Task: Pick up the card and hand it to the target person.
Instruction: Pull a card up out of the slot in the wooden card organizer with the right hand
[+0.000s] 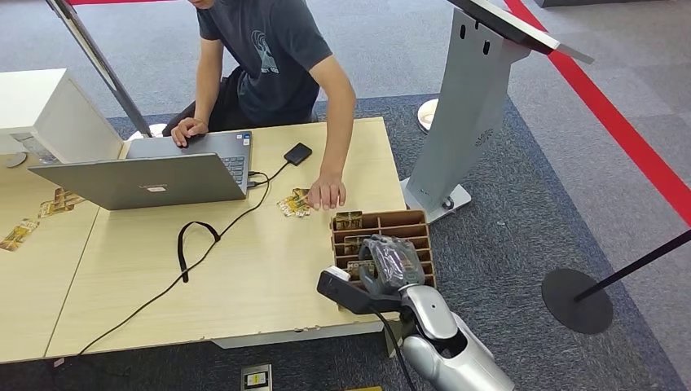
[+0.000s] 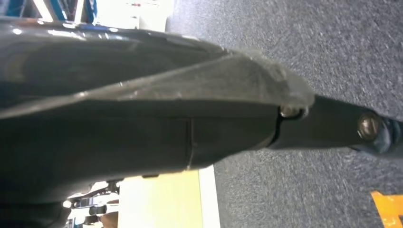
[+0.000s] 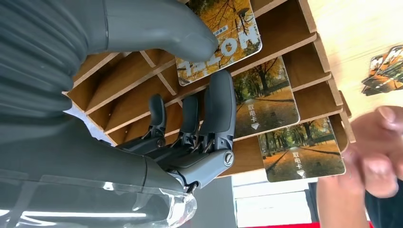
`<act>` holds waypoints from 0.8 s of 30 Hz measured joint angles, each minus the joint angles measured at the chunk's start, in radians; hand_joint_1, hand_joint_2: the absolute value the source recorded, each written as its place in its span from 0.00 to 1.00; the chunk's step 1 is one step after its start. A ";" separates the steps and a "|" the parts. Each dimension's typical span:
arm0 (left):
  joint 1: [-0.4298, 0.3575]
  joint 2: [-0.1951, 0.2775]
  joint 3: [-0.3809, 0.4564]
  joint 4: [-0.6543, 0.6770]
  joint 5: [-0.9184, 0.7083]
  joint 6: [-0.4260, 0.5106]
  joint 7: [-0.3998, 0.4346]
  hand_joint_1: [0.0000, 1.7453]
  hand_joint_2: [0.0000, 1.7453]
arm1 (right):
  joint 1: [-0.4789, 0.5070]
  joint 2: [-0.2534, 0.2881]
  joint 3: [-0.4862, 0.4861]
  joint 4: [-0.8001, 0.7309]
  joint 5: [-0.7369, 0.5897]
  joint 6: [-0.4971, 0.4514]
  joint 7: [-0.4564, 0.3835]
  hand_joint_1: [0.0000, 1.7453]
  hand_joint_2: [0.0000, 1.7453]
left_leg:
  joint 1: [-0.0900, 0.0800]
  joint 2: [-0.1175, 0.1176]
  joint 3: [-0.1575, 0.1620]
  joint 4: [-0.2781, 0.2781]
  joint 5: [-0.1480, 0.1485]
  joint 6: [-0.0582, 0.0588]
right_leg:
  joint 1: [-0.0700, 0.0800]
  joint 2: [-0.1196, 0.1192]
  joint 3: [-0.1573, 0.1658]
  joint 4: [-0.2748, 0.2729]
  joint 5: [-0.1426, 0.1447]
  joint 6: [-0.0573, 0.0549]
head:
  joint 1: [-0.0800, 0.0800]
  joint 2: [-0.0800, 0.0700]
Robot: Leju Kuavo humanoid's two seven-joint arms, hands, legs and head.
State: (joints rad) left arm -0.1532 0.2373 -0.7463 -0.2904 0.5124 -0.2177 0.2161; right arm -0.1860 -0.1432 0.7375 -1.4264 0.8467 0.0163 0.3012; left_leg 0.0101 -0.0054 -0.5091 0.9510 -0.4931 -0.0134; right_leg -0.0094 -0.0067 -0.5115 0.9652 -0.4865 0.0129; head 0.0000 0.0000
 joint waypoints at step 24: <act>0.016 -0.003 0.033 0.008 -0.005 0.002 -0.019 0.00 0.00 | -0.039 0.017 0.004 -0.006 0.012 -0.033 -0.058 1.00 1.00 | 0.000 0.003 0.000 0.000 0.000 0.000 | 0.000 0.003 -0.001 0.001 0.000 0.000 | 0.000 0.000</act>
State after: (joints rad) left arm -0.1373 0.2344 -0.7129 -0.2825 0.5077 -0.2155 0.1972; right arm -0.2246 -0.1267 0.7415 -1.4327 0.8590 -0.0164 0.2432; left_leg 0.0102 -0.0022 -0.5093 0.9512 -0.4936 -0.0139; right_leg -0.0096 -0.0038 -0.5128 0.9663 -0.4861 0.0129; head 0.0000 0.0000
